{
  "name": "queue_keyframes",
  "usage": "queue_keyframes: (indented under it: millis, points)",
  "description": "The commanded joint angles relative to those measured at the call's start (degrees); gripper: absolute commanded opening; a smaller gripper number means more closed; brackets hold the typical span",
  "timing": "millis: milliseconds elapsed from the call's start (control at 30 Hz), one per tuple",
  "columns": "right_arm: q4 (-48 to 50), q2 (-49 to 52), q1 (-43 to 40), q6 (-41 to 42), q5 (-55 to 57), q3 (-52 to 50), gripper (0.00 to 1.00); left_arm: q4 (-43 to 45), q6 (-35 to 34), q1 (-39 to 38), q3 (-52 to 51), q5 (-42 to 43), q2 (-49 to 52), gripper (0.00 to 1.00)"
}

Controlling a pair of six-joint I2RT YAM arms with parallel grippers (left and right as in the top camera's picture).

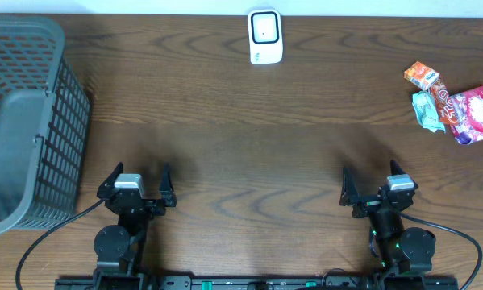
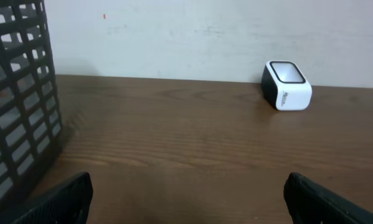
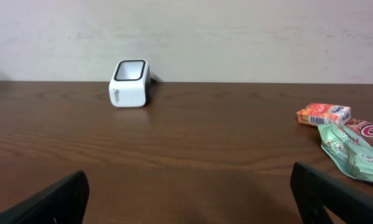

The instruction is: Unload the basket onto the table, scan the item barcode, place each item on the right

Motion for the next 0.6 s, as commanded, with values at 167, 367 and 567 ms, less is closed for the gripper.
queue_keyframes:
  millis: [167, 367, 567]
  points:
    - [-0.2, -0.4, 0.1, 0.6, 0.5, -0.1, 0.99, -2.7, 2.2, 0.0, -0.6, 0.0, -0.5, 0.98]
    - [-0.2, -0.4, 0.1, 0.6, 0.5, -0.1, 0.99, -2.7, 4.5, 0.0, -0.6, 0.0, -0.5, 0.98]
    - [-0.2, -0.4, 0.1, 0.6, 0.5, -0.1, 0.99, -2.6, 6.4, 0.0, -0.6, 1.4, -0.5, 0.98]
